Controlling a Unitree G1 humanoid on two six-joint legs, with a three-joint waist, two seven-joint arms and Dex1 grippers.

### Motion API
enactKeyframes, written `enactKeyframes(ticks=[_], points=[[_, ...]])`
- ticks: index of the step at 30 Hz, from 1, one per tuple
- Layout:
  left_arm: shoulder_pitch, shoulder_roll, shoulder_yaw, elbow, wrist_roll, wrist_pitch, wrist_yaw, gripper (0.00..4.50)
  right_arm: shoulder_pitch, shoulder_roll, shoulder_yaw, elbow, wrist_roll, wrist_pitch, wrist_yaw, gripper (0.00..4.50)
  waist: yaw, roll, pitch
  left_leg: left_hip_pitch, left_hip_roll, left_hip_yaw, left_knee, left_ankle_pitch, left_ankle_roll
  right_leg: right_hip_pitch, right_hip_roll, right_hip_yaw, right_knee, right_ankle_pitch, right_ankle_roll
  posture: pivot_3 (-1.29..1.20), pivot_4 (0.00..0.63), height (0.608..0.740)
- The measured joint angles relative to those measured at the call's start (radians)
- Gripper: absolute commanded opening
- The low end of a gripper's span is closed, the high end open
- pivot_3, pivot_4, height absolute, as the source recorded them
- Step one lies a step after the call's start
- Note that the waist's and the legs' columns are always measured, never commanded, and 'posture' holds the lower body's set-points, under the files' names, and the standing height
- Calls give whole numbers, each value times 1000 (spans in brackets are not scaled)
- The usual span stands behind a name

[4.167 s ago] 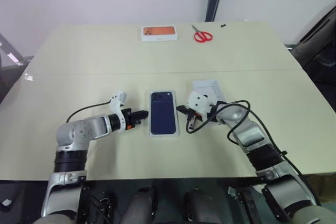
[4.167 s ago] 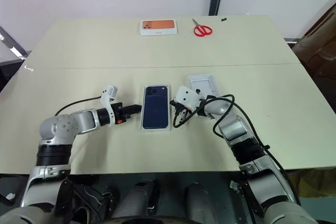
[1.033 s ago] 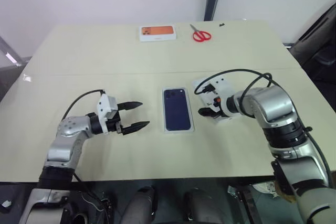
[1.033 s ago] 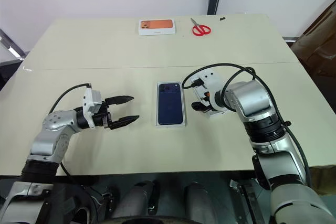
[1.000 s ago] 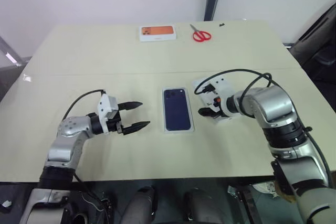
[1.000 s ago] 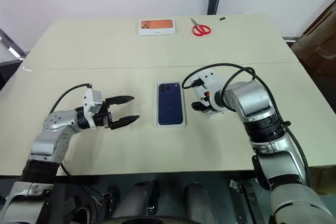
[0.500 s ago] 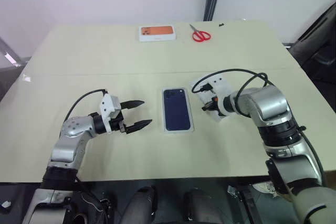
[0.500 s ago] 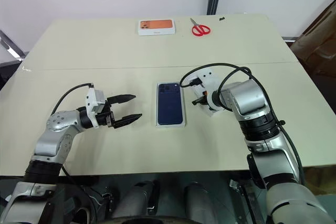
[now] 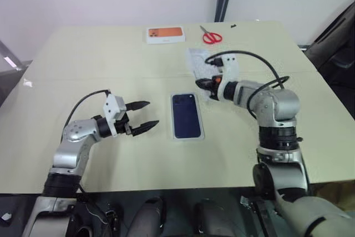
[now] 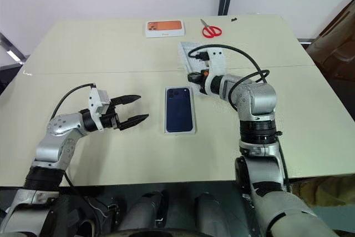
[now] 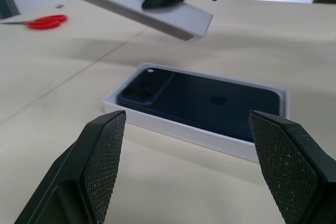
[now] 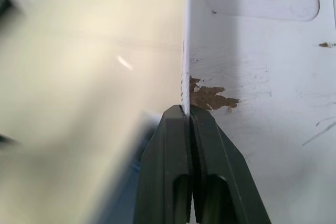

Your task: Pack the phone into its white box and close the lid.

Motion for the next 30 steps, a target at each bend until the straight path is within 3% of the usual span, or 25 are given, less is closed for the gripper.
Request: enactKeyframes(ticks=[9, 13, 22, 30], points=[[-58, 1, 92, 27, -61, 80, 68, 3899, -24, 259, -331, -7, 372, 255, -135, 68, 0, 0, 0, 0, 0, 0, 0, 1, -1, 0, 0, 0, 1, 0, 0, 0, 150, 734], [-52, 4, 120, 20, -85, 111, 81, 3899, -20, 279, -417, -52, 486, 413, -218, 68, 0, 1, 0, 0, 0, 0, 0, 1, -1, -1, 0, 0, 1, 0, 0, 0, 150, 734], [11, 1, 125, -56, -87, 125, 84, 3899, 88, 260, -351, -91, 705, 455, -395, 68, -14, 1, -1, 0, 0, 0, -1, 0, 0, 0, 0, 0, 1, 0, 0, 0, 150, 734], [17, -14, 122, -89, -87, 143, 96, 3899, 158, 258, -321, -97, 756, 403, -483, 68, -25, 2, -1, 0, 1, 1, -2, 0, 0, -2, 0, 1, 2, 0, 0, 0, 150, 734]])
